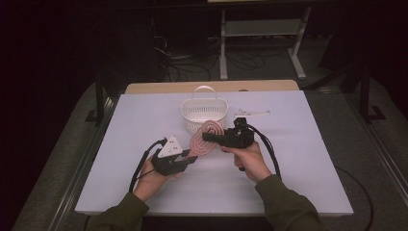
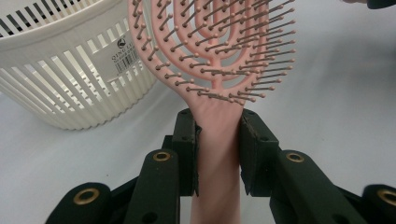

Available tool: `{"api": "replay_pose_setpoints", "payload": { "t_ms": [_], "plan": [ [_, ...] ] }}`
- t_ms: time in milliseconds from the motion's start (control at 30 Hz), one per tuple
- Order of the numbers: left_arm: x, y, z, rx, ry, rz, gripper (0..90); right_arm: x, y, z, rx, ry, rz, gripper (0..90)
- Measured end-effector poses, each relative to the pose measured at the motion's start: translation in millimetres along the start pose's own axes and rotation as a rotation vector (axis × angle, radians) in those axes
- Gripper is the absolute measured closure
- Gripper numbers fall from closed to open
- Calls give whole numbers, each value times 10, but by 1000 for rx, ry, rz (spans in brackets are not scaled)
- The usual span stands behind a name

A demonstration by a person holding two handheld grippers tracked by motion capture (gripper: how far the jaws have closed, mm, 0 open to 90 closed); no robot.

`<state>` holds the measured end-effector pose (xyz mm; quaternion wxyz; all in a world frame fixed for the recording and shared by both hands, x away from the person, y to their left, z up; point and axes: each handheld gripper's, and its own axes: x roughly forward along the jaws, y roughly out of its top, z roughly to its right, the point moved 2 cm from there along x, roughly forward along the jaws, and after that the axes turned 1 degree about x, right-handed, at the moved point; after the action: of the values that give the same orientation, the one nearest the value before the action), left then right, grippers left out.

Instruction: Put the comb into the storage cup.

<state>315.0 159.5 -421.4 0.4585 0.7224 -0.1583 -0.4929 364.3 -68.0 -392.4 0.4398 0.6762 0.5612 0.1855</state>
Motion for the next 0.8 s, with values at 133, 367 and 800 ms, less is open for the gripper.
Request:
{"api": "replay_pose_setpoints", "payload": {
  "t_ms": [133,367,800],
  "plan": [
    [1,0,-4,-2,-4,4,703,-3,3,-3,0,7,5,631],
    [-11,-3,-21,-12,-9,13,685,-17,10,-6,5,13,15,631],
    [-37,-33,-77,-60,-61,22,527,-60,18,25,3,-2,31,630]
  ]
}}
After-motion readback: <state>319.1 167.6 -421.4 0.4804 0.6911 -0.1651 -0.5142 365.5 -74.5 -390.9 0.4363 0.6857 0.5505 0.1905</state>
